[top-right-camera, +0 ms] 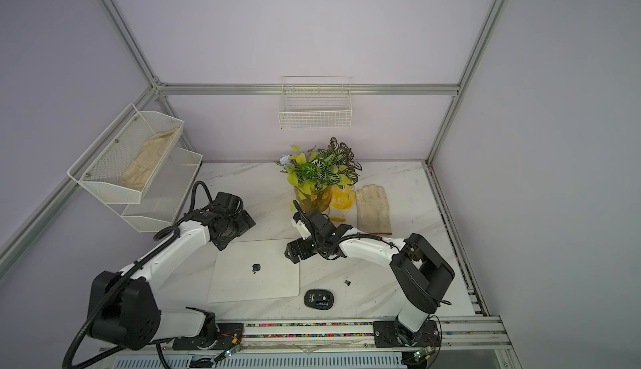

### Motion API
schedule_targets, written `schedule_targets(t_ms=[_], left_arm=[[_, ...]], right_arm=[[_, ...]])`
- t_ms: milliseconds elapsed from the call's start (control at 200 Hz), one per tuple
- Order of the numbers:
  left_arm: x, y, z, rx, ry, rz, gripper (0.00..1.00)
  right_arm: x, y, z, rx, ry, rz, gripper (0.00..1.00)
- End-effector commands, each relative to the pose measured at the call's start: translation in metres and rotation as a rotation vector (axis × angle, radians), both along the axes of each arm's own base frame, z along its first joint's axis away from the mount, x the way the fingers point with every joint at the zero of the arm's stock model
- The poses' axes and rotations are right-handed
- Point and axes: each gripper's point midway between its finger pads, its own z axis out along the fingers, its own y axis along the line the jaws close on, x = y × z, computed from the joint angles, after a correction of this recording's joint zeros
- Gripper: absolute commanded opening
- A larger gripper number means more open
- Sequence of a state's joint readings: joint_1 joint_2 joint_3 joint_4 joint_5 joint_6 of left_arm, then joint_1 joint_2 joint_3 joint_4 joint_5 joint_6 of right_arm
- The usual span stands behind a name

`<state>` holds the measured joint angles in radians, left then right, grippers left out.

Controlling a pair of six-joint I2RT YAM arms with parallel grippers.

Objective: Insert the wireless mouse receiver into the laptop
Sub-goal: Adjust the laptop at the center of the board.

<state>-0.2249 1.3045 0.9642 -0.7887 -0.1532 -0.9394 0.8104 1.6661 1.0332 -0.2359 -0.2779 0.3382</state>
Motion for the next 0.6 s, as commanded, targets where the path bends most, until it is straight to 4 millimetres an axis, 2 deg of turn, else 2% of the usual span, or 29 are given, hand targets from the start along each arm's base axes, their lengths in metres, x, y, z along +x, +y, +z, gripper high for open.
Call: schedule_targets(t_ms=[0,100,210,300,420,495,595], left_arm=[[-0.052,0.005,-0.004,0.036,0.113,-0.128,0.98],[-0.078,-0.002,-0.007,-0.028,0.154,-0.149,0.87],[-0.102,-0.012,-0.019,-0.1,0.219,-0.156,0.61],[-0.117,-0.022,-0.033,-0.135,0.271,-0.224,0.47],[-0.128,-0.041,-0.037,-0.195,0.296,-0.362,0.24],[-0.134,-0.049,-0.032,-0.186,0.29,-0.426,0.22],[-0.157,-0.032,-0.041,-0.109,0.395,-0.366,0.22]], right_arm=[[0.023,-0.007,0.012,0.02,-0.007,-0.078,0.91],[0.039,-0.014,0.02,0.038,-0.016,-0.132,0.88],[0.053,-0.017,0.025,0.037,-0.042,-0.158,0.87],[0.062,-0.018,0.027,0.035,-0.054,-0.173,0.87],[0.069,-0.019,0.029,0.043,-0.058,-0.184,0.87],[0.071,-0.019,0.028,0.043,-0.054,-0.184,0.87],[0.073,-0.018,0.026,0.045,-0.052,-0.18,0.87]])
